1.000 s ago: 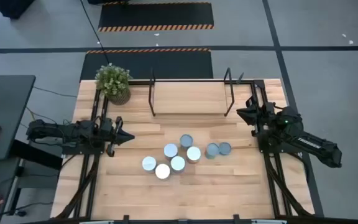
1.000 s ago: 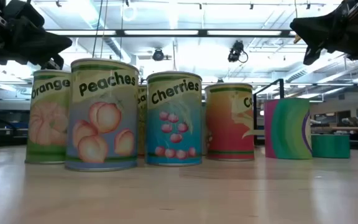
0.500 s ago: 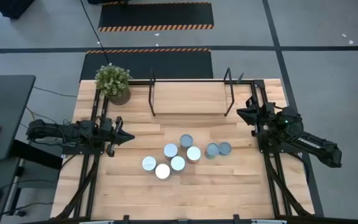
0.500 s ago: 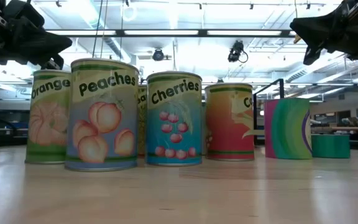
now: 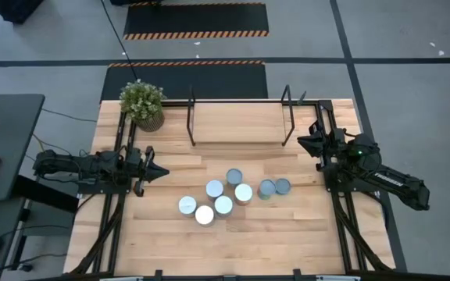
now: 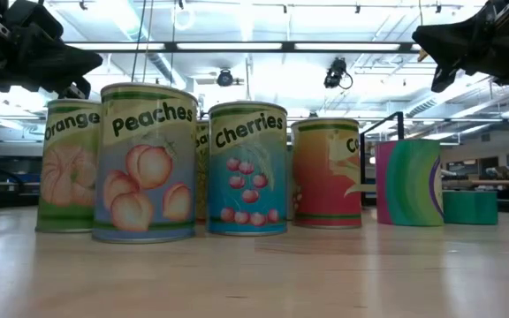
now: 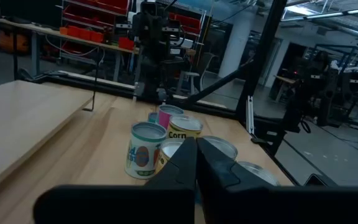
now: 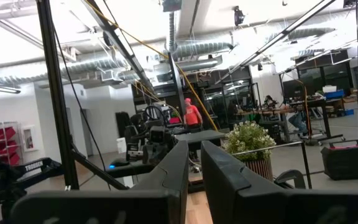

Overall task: Pick and place cans onto a shelf
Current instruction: Put the canned corn on the shelf

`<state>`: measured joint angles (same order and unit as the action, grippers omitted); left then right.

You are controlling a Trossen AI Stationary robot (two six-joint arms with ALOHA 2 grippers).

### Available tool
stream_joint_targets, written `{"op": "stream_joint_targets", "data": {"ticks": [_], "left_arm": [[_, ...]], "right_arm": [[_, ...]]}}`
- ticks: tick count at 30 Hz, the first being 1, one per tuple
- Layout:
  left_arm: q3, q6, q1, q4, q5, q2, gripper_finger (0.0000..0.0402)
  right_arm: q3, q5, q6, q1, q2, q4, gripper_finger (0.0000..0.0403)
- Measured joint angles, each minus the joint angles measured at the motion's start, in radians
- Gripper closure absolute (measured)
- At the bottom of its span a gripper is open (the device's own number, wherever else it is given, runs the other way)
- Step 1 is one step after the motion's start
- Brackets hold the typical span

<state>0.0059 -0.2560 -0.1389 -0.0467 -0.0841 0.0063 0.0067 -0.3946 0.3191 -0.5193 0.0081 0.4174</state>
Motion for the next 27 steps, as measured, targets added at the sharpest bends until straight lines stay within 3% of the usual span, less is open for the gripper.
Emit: {"op": "stream_joint_targets", "data": {"ticks": [7,13,18,27], "left_arm": [[0.0,-0.053,0.001,-0.216,-0.061,-0.002,0.0392],[0.0,0.132,0.0,-0.366,-0.008,0.0,0.0392],[0.0,0.144,0.0,-0.386,-0.057,0.0,0.0392],[0.0,0.132,0.0,-0.382,-0.065,0.0,0.0392]], "right_arm": [[0.0,0.0,0.0,0.0,0.0,0.0,0.0353],[0.0,0.003,0.0,0.0,0.0,0.0,0.0353],[0.0,0.06,0.0,0.0,0.0,0.048,0.0353],[0.0,0.062,0.035,0.0,0.0,0.214,0.0353]]}}
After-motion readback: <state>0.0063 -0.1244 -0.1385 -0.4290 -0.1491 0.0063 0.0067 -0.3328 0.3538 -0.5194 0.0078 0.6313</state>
